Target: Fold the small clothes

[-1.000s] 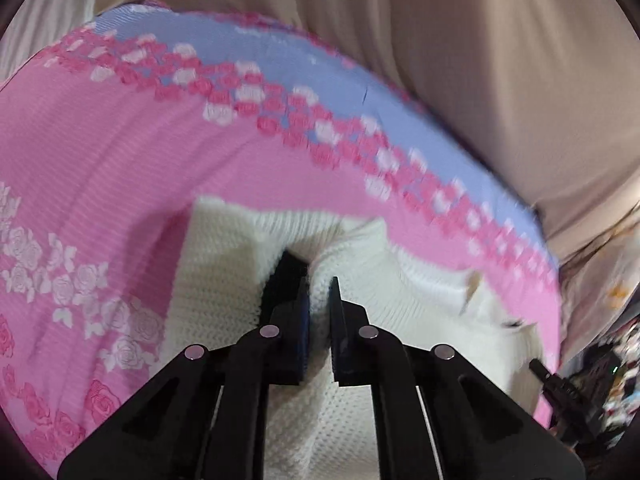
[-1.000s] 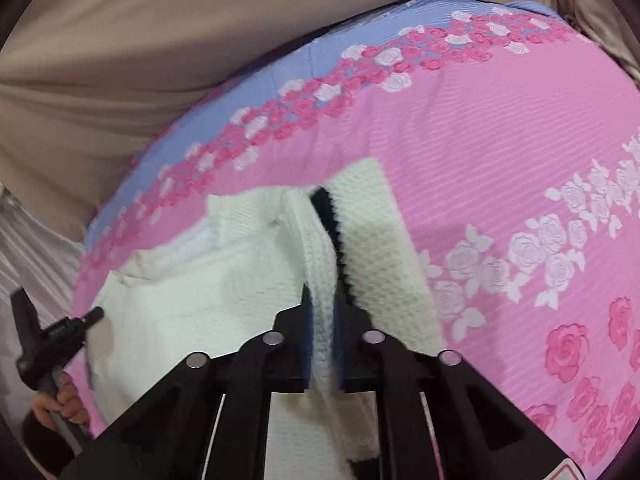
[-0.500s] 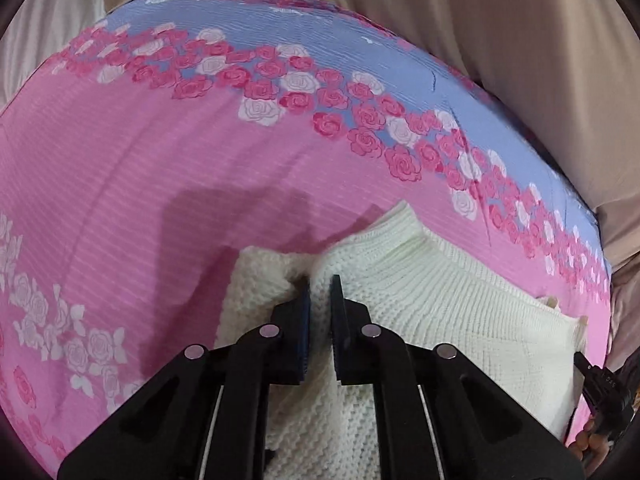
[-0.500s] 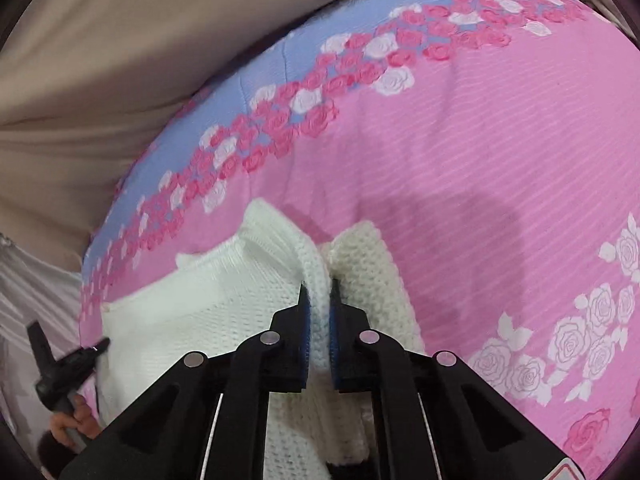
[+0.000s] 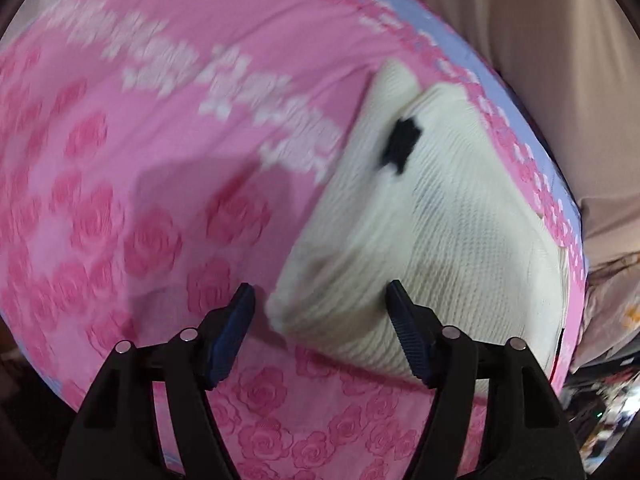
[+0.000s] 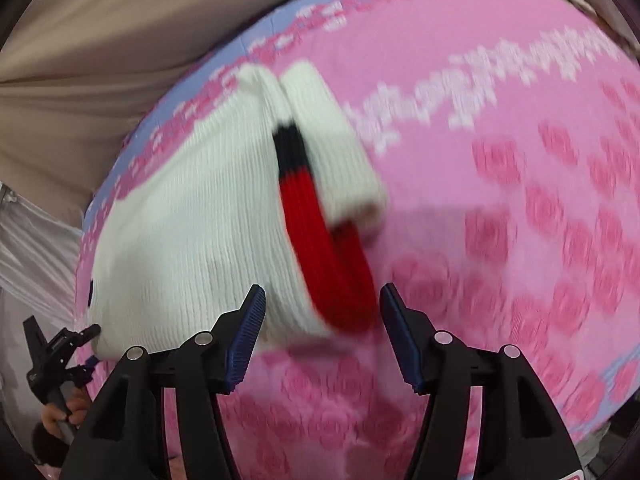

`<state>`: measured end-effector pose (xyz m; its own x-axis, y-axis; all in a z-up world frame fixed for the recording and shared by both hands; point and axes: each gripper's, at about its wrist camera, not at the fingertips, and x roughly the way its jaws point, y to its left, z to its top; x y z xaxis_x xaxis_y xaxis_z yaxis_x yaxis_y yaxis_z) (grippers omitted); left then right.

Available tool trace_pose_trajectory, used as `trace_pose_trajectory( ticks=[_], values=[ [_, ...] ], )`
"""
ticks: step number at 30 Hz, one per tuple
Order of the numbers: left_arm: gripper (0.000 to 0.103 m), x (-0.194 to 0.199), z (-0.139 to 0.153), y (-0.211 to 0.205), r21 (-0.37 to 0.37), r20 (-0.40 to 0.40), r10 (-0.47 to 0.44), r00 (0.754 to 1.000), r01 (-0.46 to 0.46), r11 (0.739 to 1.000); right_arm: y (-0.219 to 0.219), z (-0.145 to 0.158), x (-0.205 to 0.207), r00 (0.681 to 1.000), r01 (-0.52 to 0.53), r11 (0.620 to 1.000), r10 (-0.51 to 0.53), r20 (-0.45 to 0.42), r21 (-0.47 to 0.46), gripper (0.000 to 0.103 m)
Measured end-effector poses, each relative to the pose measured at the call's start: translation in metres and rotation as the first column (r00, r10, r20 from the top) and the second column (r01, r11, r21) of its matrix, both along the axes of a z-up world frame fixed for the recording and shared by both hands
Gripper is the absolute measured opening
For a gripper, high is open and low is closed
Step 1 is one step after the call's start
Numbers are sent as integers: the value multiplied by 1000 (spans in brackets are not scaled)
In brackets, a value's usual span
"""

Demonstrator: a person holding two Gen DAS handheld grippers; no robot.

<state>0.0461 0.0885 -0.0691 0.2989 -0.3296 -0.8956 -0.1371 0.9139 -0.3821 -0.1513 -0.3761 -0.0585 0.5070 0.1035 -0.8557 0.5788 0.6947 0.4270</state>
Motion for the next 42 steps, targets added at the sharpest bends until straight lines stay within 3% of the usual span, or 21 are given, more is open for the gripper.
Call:
trace_pose_trajectory(
  ticks=[3, 4, 10, 13, 15, 17, 20, 22, 23, 24, 25, 28, 31, 32, 33, 34, 35, 36, 38, 40, 42],
  values=[
    [38, 5, 4, -7, -6, 0, -7, 1000, 7, 1000, 3, -7, 5, 1000, 2, 1000, -2, -6, 29, 34],
    [30, 7, 7, -7, 10, 2, 3, 1000, -3, 1000, 2, -2, 7, 1000, 4, 1000, -4, 7, 21, 20],
    [16, -4, 18, 11, 106, 21, 14, 1000, -16, 994, -25, 32, -14, 998, 53, 996, -51, 30, -71, 11],
    [16, -17, 2, 32, 112, -24, 45, 999, -42, 993, -41, 25, -36, 996, 86, 994, -87, -11, -74, 9],
    [16, -24, -1, 36, 96, -1, 41, 999, -40, 995, -45, 4, -51, 992, 102, 993, -106, -64, -62, 9],
    [19, -24, 3, 27, 122, 15, 0, 1000, -2, 993, -43, -11, -57, 994, 95, 994, -97, -47, -45, 11],
    [28, -21, 23, 22, 73, 30, -3, 1000, 0, 997, -46, -6, -51, 992, 116, 993, -116, -41, -10, 30],
    [55, -17, 47, 18, 43, 111, 0, 994, -5, 999, -52, 14, -46, 989, 151, 988, -151, 1, -28, 37],
    [60, -9, 64, 11, 51, 172, -14, 985, 6, 999, -54, 28, -39, 989, 147, 988, -145, 40, -56, 44],
    [69, -1, 73, 3, 62, 207, -39, 978, 26, 998, -55, 39, -31, 990, 134, 987, -129, 61, -85, 59],
    [72, 9, 80, -8, 77, 231, -69, 971, 52, 996, -55, 50, -18, 992, 108, 987, -98, 83, -119, 65],
    [77, 49, 80, -46, 118, 254, -152, 955, 125, 985, -51, 62, 41, 995, -11, 985, 29, 100, -175, 67],
    [75, 84, 55, -73, 132, 211, -174, 962, 148, 980, -46, 39, 100, 994, -92, 976, 100, 32, -200, 67],
    [72, 97, 42, -82, 140, 172, -178, 969, 155, 978, -44, 30, 111, 994, -103, 976, 107, 11, -190, 67],
    [50, 107, 31, -89, 139, 141, -187, 972, 168, 976, -42, 16, 124, 994, -109, 980, 106, -26, -169, 67],
    [19, 110, 22, -88, 151, 109, -193, 975, 176, 973, -40, 7, 131, 994, -106, 982, 100, -47, -157, 63],
    [7, 114, 18, -87, 152, 91, -187, 978, 172, 973, -38, 5, 136, 995, -93, 978, 85, -48, -189, 52],
    [8, 115, 19, -83, 133, 99, -175, 980, 162, 978, -34, 12, 138, 996, -93, 974, 90, -25, -208, 7],
    [7, 119, 27, -78, 151, 133, -170, 976, 149, 977, -43, 27, 137, 996, -71, 985, 77, 35, -159, 8],
    [7, 125, 26, -78, 184, 132, -176, 976, 151, 971, -60, 48, 130, 994, -30, 982, 49, 99, -187, 7],
    [8, 132, 16, -77, 195, 110, -166, 980, 143, 970, -75, 44, 131, 996, -9, 984, 24, 85, -178, 7]
  ],
)
